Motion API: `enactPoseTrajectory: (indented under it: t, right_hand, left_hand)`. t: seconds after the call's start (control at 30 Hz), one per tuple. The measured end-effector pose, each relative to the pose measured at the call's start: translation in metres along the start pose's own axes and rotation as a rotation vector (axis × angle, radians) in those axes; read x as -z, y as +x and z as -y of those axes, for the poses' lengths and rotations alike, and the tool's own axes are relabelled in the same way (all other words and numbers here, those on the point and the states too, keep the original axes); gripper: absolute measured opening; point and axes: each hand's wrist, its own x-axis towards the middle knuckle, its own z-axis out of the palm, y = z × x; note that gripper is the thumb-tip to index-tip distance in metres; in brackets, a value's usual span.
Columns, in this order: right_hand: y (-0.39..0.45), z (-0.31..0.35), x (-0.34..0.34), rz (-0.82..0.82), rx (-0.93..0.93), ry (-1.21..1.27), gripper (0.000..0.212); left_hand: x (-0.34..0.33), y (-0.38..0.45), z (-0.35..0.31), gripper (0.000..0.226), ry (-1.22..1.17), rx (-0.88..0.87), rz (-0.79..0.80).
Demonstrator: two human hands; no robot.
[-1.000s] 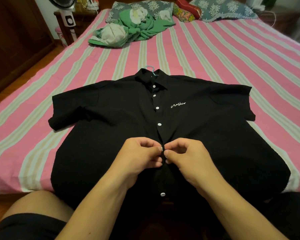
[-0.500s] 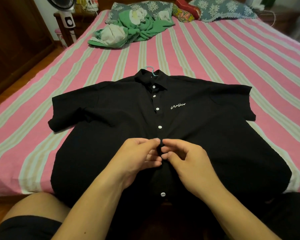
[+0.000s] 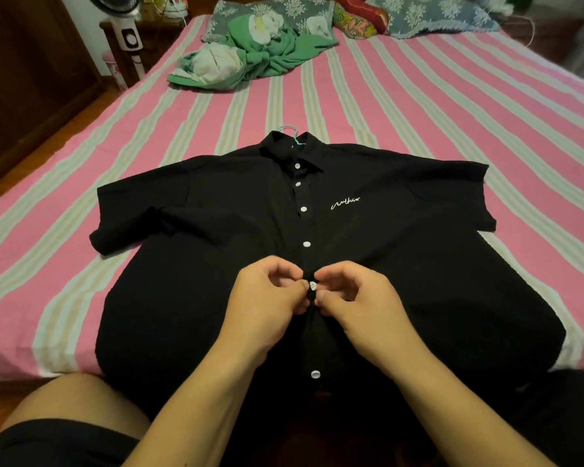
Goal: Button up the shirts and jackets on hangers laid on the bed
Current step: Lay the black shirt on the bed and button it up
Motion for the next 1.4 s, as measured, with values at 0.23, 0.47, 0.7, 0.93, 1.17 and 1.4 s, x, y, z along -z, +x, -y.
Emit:
enactPoseTrajectory:
  t: [0.23,0.47,0.7,0.93,1.17,1.4]
  right_hand:
    - [0.021,-0.002,0.009,0.045,0.126,-0.326,0.007]
    - [-0.001,-0.016,0.004,-0.132,0.277,-0.465,0.008]
    - [-0.084,-0.055,0.007,-0.029,0.428,-0.628,0.027]
    - [-0.081,-0.064,-0.018,-0.134,0.431,-1.046,0.033]
    - [-0.089,-0.049,0.0,-0.064,0.377,-0.753,0.01]
    - [-0.074,-0.005,0.056,-0.12,-0.285,0.398,0.025]
  left_hand:
    - [0.009,0.001,0.0,0.019,0.148,-0.13,0.05]
    - [0.005,-0.015,0.007,0.013,0.849,-0.484,-0.087]
    - [0.029,-0.076,0.042,0.012,0.913,-0.382,0.217]
    - [-0.004,-0.088,0.078,0.022,1.051,-0.576,-0.035]
    - [-0.003,-0.083,0.056,0.01,1.009,-0.594,0.022]
    - [0.01,-0.081,-0.002,0.02,0.546,-0.27,0.15]
